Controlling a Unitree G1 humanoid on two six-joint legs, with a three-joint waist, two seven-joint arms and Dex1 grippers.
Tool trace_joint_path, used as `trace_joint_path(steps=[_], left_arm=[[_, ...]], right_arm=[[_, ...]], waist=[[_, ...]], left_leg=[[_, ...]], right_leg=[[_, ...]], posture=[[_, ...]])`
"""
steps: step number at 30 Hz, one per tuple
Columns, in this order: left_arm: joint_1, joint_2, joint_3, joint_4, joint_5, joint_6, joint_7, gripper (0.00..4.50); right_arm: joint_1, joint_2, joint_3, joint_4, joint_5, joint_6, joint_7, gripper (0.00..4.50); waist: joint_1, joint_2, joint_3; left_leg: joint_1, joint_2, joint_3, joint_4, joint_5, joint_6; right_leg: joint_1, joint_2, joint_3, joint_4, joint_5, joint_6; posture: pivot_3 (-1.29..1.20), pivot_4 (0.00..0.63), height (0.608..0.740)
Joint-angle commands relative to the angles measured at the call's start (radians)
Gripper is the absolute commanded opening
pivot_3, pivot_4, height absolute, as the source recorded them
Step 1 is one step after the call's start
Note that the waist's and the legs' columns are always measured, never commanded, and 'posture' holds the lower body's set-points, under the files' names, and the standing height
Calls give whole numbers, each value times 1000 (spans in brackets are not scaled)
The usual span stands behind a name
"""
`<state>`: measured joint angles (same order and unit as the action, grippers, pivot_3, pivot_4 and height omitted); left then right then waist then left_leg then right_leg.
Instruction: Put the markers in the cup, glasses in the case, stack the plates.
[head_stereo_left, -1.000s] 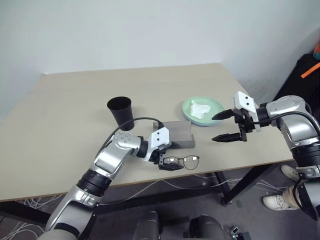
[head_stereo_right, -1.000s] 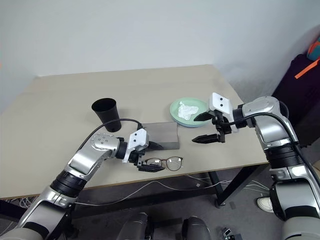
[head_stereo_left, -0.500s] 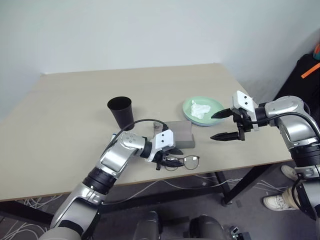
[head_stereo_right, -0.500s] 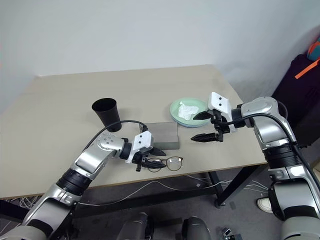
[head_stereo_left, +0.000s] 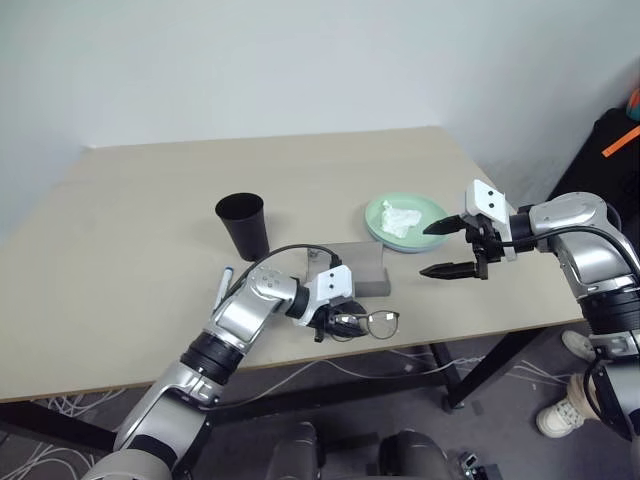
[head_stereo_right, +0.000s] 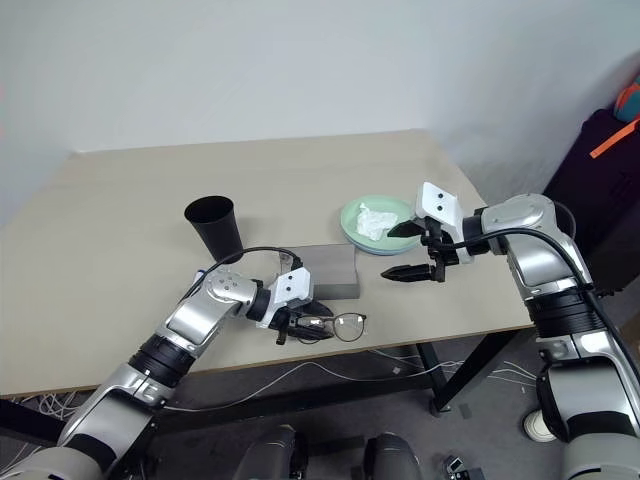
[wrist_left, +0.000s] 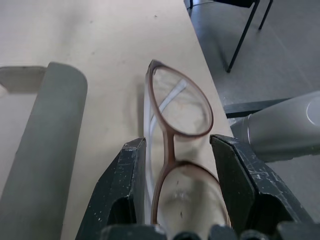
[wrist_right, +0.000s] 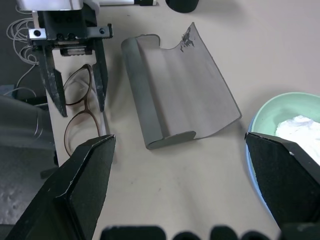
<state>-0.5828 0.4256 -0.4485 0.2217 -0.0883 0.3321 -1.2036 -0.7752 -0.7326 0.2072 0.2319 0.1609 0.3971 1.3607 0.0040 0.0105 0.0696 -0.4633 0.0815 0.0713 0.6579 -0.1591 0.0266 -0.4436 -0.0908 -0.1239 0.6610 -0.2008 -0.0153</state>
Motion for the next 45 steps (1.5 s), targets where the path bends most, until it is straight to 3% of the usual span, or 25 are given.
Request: trace_joint_path(steps=[1,5,8,13,28,45], left_arm=[[-33,-4,13,-10,3,-18,-7,2188],[-29,-6,15,-12,0,-11,-8,2188],[-26,-5,17,-15,-2,-10,-12,1627],[-28,-1,24,-20,-11,-3,-18,20],[-121,17,113,-6,-96,44,-65,7],[-393,-93,197,623,20,-356,65,7]], right_arm=[[-15,-1,-17,-16,5,-3,-13,4500],[-13,-2,-13,-15,1,-8,-17,4500],[-20,2,-11,-7,-4,-13,-21,4500],[-25,6,-8,2,-9,-21,-30,4500],[-51,15,4,40,-19,-46,-21,4500],[-64,27,5,44,-23,-45,-15,4500]], waist=[[0,0,0],[0,0,0],[0,0,0],[1,1,0],[0,1,0],[0,0,0]], left_leg=[[0,0,0,0,0,0],[0,0,0,0,0,0],[0,0,0,0,0,0],[0,0,0,1,0,0],[-1,0,-3,3,0,0],[-1,-2,-1,3,-6,0]], right_leg=[[0,0,0,0,0,0],[0,0,0,0,0,0],[0,0,0,0,0,0],[1,0,0,0,0,0],[-1,0,-3,-4,0,0],[-2,-1,0,-2,6,3]], posture=[[0,0,696],[0,0,696],[0,0,696],[0,0,696],[0,0,696],[0,0,696]])
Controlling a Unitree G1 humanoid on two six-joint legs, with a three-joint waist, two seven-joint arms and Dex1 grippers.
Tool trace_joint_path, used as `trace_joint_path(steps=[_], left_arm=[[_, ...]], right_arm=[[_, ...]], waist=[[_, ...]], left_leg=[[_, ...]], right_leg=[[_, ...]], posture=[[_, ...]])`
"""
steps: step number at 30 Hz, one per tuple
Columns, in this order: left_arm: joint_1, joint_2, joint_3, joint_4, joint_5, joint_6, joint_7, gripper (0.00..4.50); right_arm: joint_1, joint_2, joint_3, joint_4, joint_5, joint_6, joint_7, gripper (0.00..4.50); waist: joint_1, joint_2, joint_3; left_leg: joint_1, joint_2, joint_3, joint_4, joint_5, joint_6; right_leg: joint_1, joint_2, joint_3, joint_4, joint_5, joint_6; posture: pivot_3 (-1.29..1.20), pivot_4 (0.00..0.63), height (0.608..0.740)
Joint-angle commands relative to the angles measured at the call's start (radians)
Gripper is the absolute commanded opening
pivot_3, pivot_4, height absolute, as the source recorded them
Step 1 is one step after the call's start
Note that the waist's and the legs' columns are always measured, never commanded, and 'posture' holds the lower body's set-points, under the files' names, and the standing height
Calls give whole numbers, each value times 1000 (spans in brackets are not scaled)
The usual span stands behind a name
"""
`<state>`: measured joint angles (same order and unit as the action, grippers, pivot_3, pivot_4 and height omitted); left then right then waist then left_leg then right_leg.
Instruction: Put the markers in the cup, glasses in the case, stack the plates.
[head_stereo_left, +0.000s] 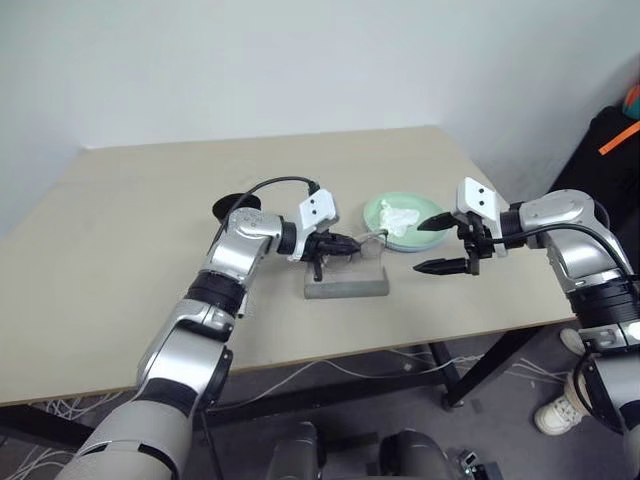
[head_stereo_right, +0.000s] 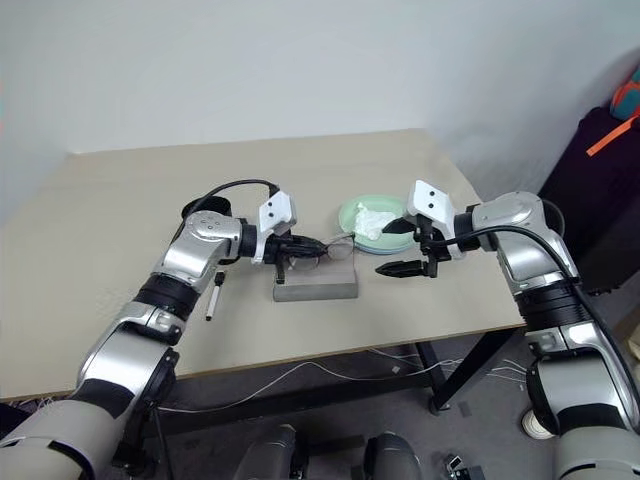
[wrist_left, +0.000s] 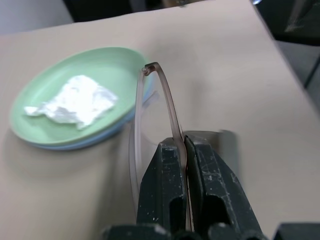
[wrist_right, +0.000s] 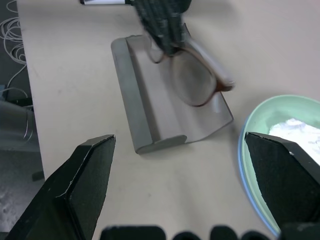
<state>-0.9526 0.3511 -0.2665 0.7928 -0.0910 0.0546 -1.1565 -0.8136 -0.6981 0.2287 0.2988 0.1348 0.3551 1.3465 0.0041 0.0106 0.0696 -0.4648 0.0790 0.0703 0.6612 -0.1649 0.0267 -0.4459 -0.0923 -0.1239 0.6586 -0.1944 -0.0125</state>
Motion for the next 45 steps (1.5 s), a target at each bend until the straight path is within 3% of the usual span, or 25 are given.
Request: trace_joint_path(steps=[1,15,27,34,37,42,45], left_arm=[[-17,-26,9,72,35,-104,21,7],[22,28,-4,117,108,-151,-104,7],[62,42,-8,3,70,-14,-303,7],[61,42,-12,-9,83,40,-301,7],[59,42,-15,-7,88,51,-293,741],[41,38,6,-12,93,10,-220,2364],[4,31,35,-18,61,27,-199,2364]], right_arm=[[-24,-6,-18,-27,4,1,-3,4500],[-12,-2,-23,-44,7,8,-25,4500],[-15,12,-17,-39,6,4,-32,4500],[-9,10,-17,-47,6,7,-31,4500],[-9,10,-16,-50,7,9,-31,4500],[-8,10,-15,-52,8,9,-28,4500],[-11,12,-14,-49,8,9,-27,4500]], waist=[[0,0,0],[0,0,0],[-1,0,0],[-1,0,0],[0,0,0],[0,0,0],[0,0,0]], left_leg=[[0,0,0,0,0,0],[0,1,1,4,-1,0],[-1,1,1,4,-1,0],[-1,1,1,4,-1,0],[-1,1,1,4,-1,0],[-1,1,1,4,-1,0],[-1,1,1,4,-1,0]], right_leg=[[0,0,0,0,0,0],[-2,0,0,1,1,-1],[-2,0,0,1,1,-1],[-2,0,0,1,1,-1],[-2,0,0,1,1,-1],[-2,0,0,1,1,-1],[-2,0,0,1,1,-1]], posture=[[0,0,696],[0,0,696],[0,0,696],[0,0,696],[0,0,696],[0,0,696],[0,0,696]])
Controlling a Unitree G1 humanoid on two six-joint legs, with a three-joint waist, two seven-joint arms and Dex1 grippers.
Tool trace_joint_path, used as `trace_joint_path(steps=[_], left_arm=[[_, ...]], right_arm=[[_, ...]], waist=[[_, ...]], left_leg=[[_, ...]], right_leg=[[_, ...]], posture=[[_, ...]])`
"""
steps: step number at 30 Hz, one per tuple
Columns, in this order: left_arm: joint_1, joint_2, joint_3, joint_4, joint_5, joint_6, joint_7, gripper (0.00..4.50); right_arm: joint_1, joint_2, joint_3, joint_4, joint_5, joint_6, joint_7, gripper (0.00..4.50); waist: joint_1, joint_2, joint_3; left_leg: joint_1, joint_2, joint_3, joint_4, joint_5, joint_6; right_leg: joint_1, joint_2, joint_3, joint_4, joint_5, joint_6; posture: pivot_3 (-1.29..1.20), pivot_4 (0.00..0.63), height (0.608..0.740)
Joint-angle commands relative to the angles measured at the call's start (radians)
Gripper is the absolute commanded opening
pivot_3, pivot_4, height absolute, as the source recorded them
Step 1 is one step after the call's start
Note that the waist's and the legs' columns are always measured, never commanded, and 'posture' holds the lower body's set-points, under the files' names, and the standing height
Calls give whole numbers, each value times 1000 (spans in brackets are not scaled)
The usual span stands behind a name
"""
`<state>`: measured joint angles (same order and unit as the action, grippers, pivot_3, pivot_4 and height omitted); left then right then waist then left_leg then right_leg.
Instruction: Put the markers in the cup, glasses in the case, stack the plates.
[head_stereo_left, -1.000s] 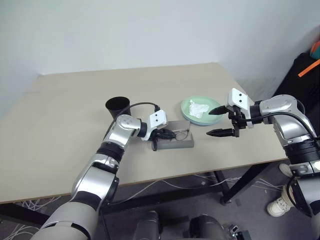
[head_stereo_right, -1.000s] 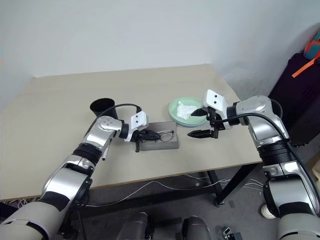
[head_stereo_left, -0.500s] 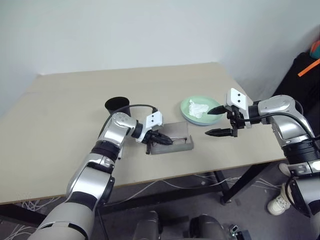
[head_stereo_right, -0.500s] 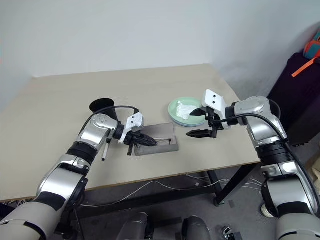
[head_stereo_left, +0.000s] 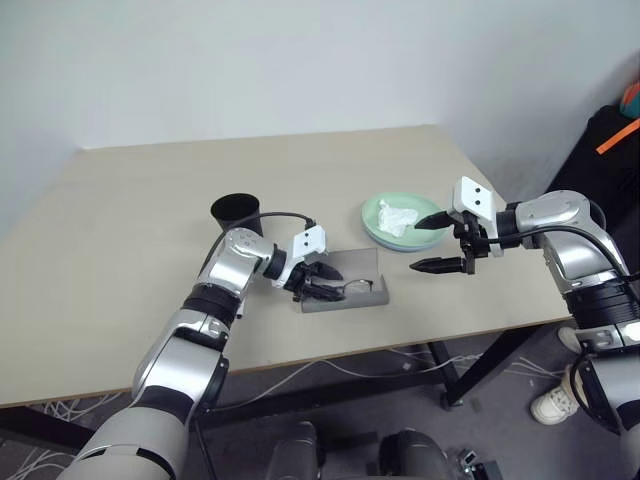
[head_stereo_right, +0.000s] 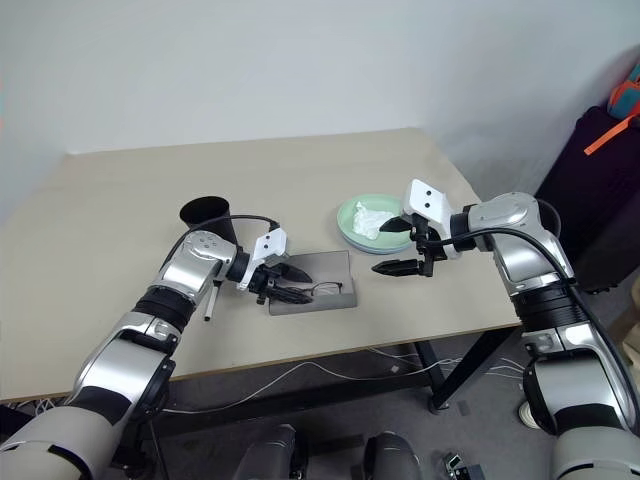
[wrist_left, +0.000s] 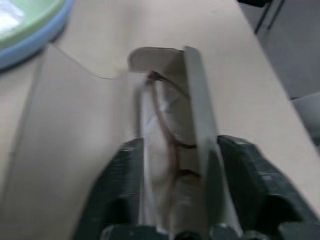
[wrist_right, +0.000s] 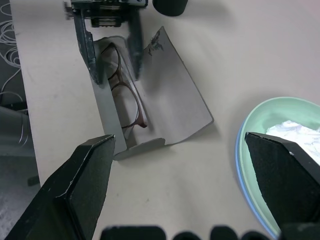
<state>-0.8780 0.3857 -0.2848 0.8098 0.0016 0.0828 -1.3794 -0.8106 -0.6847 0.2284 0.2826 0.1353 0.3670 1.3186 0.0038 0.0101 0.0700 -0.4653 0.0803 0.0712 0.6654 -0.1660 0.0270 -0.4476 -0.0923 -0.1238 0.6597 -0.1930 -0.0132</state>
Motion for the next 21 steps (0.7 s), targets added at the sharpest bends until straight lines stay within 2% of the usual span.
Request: trace_joint_path(steps=[1,7,14,21], left_arm=[[-86,-7,66,-32,-42,4,33,2364],[-184,-26,146,68,-65,-5,140,2364],[-218,-41,144,242,6,-95,296,49],[-200,-56,102,326,100,-176,394,49]], right_arm=[[-16,0,-13,-31,7,-3,1,4500],[-22,6,-11,-27,6,-5,1,4500],[-19,6,-13,-35,8,-1,3,4500],[-19,0,-15,-40,8,6,5,4500]], waist=[[0,0,0],[0,0,0],[-3,0,0],[0,-1,0]], left_leg=[[0,0,0,0,0,0],[0,0,0,1,0,0],[0,0,0,1,0,0],[0,0,0,1,0,0]], right_leg=[[0,0,0,0,0,0],[0,0,0,0,0,0],[1,0,0,1,0,0],[1,0,0,1,0,0]], posture=[[0,0,696],[0,0,696],[0,0,696],[0,0,696]])
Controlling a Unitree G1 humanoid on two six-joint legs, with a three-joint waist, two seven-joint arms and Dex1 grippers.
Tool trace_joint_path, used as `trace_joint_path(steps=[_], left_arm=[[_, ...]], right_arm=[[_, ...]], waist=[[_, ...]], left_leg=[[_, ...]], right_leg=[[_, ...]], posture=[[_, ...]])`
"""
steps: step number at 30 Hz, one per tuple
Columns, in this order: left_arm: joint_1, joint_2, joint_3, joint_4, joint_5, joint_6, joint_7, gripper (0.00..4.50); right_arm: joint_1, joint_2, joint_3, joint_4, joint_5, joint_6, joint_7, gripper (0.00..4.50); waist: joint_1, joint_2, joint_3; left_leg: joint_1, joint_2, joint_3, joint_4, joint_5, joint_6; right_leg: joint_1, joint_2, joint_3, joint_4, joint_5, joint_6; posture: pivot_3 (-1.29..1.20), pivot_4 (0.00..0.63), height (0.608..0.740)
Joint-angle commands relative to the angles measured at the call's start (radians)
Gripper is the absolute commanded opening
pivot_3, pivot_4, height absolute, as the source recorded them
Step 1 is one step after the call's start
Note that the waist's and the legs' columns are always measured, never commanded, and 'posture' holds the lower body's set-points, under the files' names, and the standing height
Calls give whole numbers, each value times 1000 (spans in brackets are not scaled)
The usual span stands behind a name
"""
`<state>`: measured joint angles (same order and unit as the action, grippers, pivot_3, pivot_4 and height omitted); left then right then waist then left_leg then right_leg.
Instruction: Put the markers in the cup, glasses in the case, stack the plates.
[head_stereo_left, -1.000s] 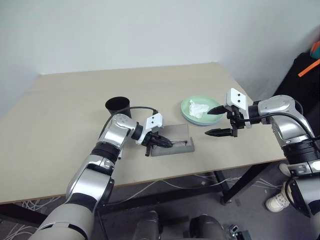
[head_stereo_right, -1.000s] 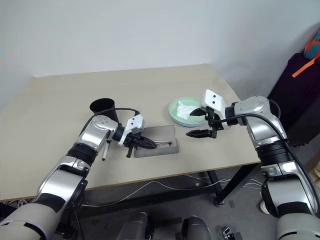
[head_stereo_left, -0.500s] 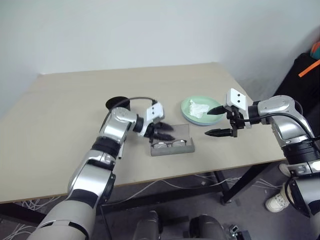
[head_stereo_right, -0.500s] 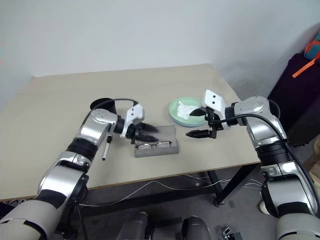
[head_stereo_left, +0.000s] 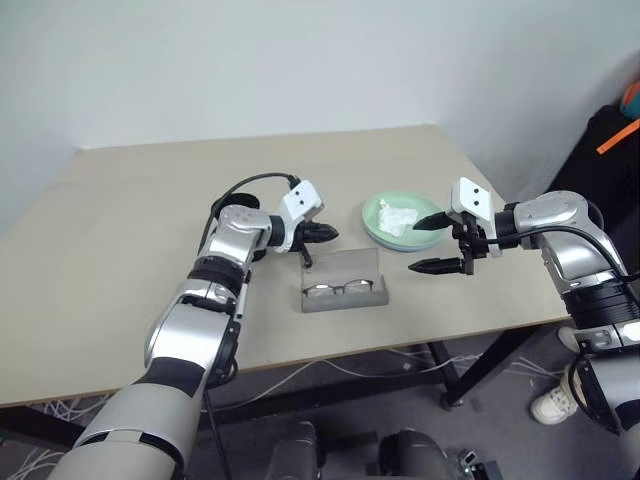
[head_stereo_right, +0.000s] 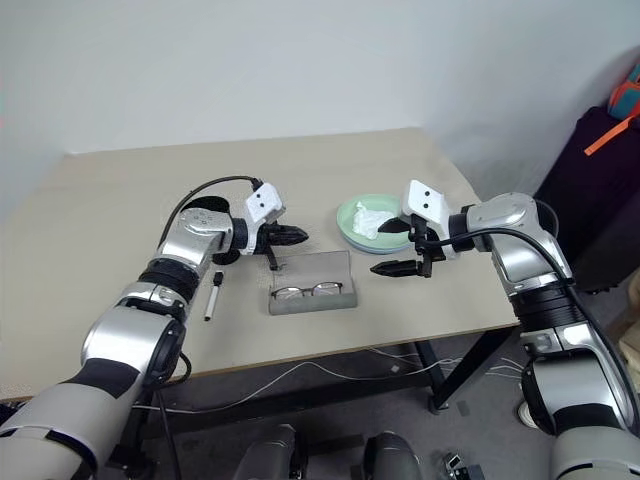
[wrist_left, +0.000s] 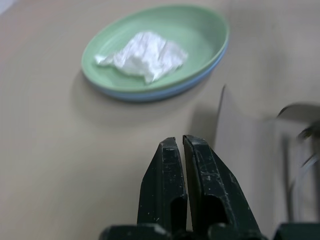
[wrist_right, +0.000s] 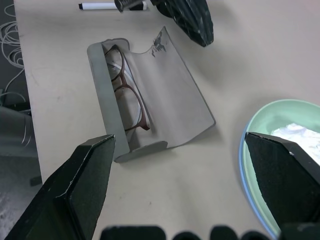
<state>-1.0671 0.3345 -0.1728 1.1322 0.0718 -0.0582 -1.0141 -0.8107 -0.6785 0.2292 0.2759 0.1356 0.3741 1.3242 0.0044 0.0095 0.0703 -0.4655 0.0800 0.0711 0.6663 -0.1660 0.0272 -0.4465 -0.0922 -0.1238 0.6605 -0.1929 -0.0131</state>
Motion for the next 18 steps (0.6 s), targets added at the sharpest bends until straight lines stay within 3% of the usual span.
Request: trace_joint_path(steps=[1,7,18], left_arm=[[-10,-6,-12,10,36,-39,35,49],[4,-4,-48,19,97,-96,56,49],[101,53,-100,-213,83,-68,-238,49]], right_arm=[[-18,-7,-16,-35,8,0,0,4500],[-13,-7,-18,-45,10,7,-2,4500],[-11,-7,-19,-43,9,5,-4,4500]], waist=[[0,0,0],[-1,0,0],[-1,0,0]], left_leg=[[0,0,0,0,0,0],[0,0,0,0,0,0],[1,0,0,0,0,0]], right_leg=[[0,0,0,0,0,0],[0,0,0,0,0,0],[0,0,0,0,0,0]], posture=[[0,0,696],[0,0,696],[0,0,696]])
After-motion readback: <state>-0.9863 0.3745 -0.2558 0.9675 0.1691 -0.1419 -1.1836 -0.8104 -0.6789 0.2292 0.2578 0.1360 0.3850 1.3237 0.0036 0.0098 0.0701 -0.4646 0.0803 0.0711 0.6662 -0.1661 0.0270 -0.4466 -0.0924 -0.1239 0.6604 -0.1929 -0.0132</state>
